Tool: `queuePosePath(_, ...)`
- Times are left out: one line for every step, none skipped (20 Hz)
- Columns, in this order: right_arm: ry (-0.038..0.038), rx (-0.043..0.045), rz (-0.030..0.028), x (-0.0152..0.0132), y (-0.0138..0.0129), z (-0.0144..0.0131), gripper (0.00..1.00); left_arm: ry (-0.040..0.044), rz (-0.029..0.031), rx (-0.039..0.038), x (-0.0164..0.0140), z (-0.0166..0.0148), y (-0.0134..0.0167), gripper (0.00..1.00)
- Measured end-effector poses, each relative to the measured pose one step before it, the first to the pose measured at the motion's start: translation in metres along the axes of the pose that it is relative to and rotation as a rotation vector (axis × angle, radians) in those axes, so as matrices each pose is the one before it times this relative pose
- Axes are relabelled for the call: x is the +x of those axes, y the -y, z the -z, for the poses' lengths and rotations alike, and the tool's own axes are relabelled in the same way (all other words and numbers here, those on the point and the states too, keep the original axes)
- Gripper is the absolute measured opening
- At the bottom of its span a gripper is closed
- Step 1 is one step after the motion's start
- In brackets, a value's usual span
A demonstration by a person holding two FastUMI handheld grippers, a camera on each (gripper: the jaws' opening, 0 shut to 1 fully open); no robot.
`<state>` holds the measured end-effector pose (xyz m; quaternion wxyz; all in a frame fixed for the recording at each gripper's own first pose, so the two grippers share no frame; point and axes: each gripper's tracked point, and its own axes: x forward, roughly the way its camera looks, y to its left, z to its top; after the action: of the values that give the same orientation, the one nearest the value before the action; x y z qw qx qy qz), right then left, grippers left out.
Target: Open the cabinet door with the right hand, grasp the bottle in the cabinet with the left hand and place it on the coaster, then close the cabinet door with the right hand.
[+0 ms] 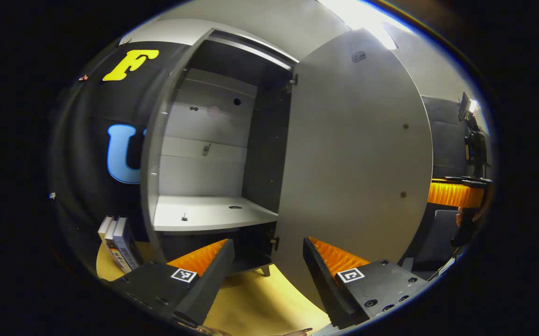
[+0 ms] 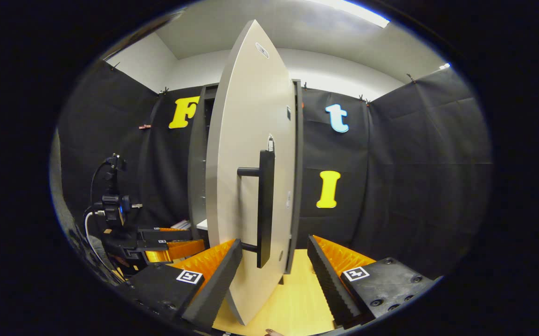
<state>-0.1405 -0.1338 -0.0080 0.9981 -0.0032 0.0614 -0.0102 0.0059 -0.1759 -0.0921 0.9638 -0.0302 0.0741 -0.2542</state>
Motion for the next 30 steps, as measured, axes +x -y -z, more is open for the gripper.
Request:
queuePosePath(0.00119,0.00148,-0.03693,0.00895,-0.01398,0.00068,0.93,-0.00198,-0.02189,0.00122,-0.00745,0.00031,-0.00914,0.94)
queuePosePath(-0.00018,0.00444,-0.03497,0.00879,-0.01321,0.00168,0.93,-0.00120,-0.02468,0.00266,-0.00714,0.00121,-0.01041,0.93)
queuePosePath(-0.00079,0.00816,-0.03314,0.00835,-0.01492,0.00309,0.93,-0.00057,-0.02753,0.00318,-0.00803,0.00020,-0.01174,0.93)
queuePosePath(-0.00831,0.00847,-0.03445,0.00812,-0.01322,0.00457,0.93,-0.00023,-0.02798,0.00272,-0.00662,0.00015,-0.01187,0.94)
queuePosePath(-0.01432,0.00275,-0.03391,0.01074,-0.01381,0.00758,0.93,0.00084,-0.02831,0.00214,-0.00666,-0.00069,-0.01164,0.94)
queuePosePath(-0.01045,-0.00519,-0.02283,0.00862,-0.00916,0.00527,0.94,0.00029,-0.02728,0.00103,-0.00565,0.00007,-0.00944,0.94)
queuePosePath(-0.00881,-0.01143,-0.02387,0.00923,-0.00943,0.00536,0.95,-0.00026,-0.02368,-0.00039,-0.00568,-0.00066,-0.00891,0.93)
queuePosePath(-0.00498,-0.01393,-0.02217,0.00562,-0.00827,0.00173,0.97,0.00092,-0.02118,-0.00087,-0.00476,-0.00043,-0.00750,0.93)
queuePosePath(-0.00073,-0.01316,-0.02320,0.00478,-0.00747,0.00060,0.98,0.00273,-0.01869,-0.00099,-0.00451,-0.00188,-0.00667,0.93)
queuePosePath(0.00110,-0.00441,-0.01819,0.00180,-0.00414,-0.00082,0.98,0.00276,-0.01693,-0.00155,-0.00392,-0.00086,-0.00577,0.93)
queuePosePath(0.00451,0.00457,-0.01438,0.00230,-0.00206,-0.00127,0.98,0.00103,-0.01541,-0.00183,-0.00260,-0.00144,-0.00468,0.93)
queuePosePath(0.00742,0.01215,-0.01033,0.00154,0.00001,-0.00204,0.98,0.00080,-0.01460,-0.00194,-0.00208,0.00004,-0.00203,0.93)
queuePosePath(0.00893,0.01628,-0.00486,0.00215,0.00154,-0.00183,0.98,0.00029,-0.01318,-0.00047,-0.00128,-0.00108,-0.00212,0.93)
queuePosePath(0.00433,0.01330,0.00493,0.00207,0.00454,-0.00067,0.98,0.00109,-0.01178,0.00071,-0.00042,-0.00076,-0.00133,0.93)
queuePosePath(-0.00224,0.01249,0.01134,0.00216,0.00679,0.00147,0.97,0.00071,-0.00893,0.00162,-0.00040,-0.00096,0.00023,0.89)
queuePosePath(-0.00289,0.01066,0.01339,-0.00089,0.00981,0.00047,0.97,0.00138,-0.00746,0.00332,0.00083,-0.00119,0.00030,0.89)
queuePosePath(0.00373,0.00976,0.01281,0.00109,0.00744,-0.00178,0.97,0.00352,-0.00615,0.00568,-0.00025,-0.00080,0.00138,0.89)
queuePosePath(0.00989,0.00926,0.01202,0.00182,0.00598,-0.00266,0.97,0.00496,-0.00608,0.00677,-0.00119,-0.00098,0.00225,0.89)
queuePosePath(0.01471,0.00685,0.01291,0.00334,0.00362,-0.00367,0.97,0.00254,-0.00209,0.00403,0.00005,-0.00040,0.00161,0.89)
queuePosePath(0.01822,0.00268,0.01872,0.00303,0.00443,-0.00441,0.97,0.00095,-0.00138,0.00144,0.00009,0.00058,0.00358,0.93)
queuePosePath(0.01825,-0.00580,0.02873,0.00297,0.00694,-0.00424,0.97,0.00000,-0.00080,-0.00281,0.00167,-0.00019,0.00117,0.93)
queuePosePath(0.01243,-0.01502,0.02773,0.00291,0.00726,-0.00196,0.97,0.00072,-0.00051,-0.00695,0.00185,-0.00126,0.00216,0.93)
queuePosePath(0.00317,-0.01808,0.01878,0.00235,0.00456,0.00083,0.97,-0.00032,0.00421,-0.00748,0.00531,-0.00176,0.00469,0.93)
queuePosePath(-0.00483,-0.01447,0.00770,0.00123,0.00204,0.00160,0.97,0.00103,0.00035,-0.00342,0.00421,-0.00095,0.00489,0.94)
queuePosePath(-0.00359,-0.00651,-0.00372,0.00129,0.00115,0.00143,0.98,0.00419,-0.00461,0.00253,0.00170,-0.00228,0.00161,0.93)
queuePosePath(-0.00014,0.00187,-0.00682,0.00061,0.00031,0.00053,0.98,0.00508,-0.00420,0.00628,0.00037,-0.00138,0.00104,0.93)
queuePosePath(-0.00118,0.00635,-0.00718,0.00096,0.00034,0.00131,0.98,0.00633,-0.00597,0.00726,0.00149,-0.00244,0.00097,0.93)
queuePosePath(-0.00323,0.00754,-0.00275,0.00154,0.00166,0.00222,0.98,0.00595,-0.00489,0.00582,0.00111,-0.00123,0.00081,0.93)
queuePosePath(-0.00585,0.00726,-0.00127,0.00167,0.00217,0.00290,0.98,0.00586,-0.00298,0.00352,0.00074,-0.00235,0.00117,0.93)
queuePosePath(-0.00484,0.00513,-0.00130,0.00140,0.00283,0.00256,0.98,0.00499,-0.00353,0.00194,0.00103,-0.00137,0.00093,0.93)
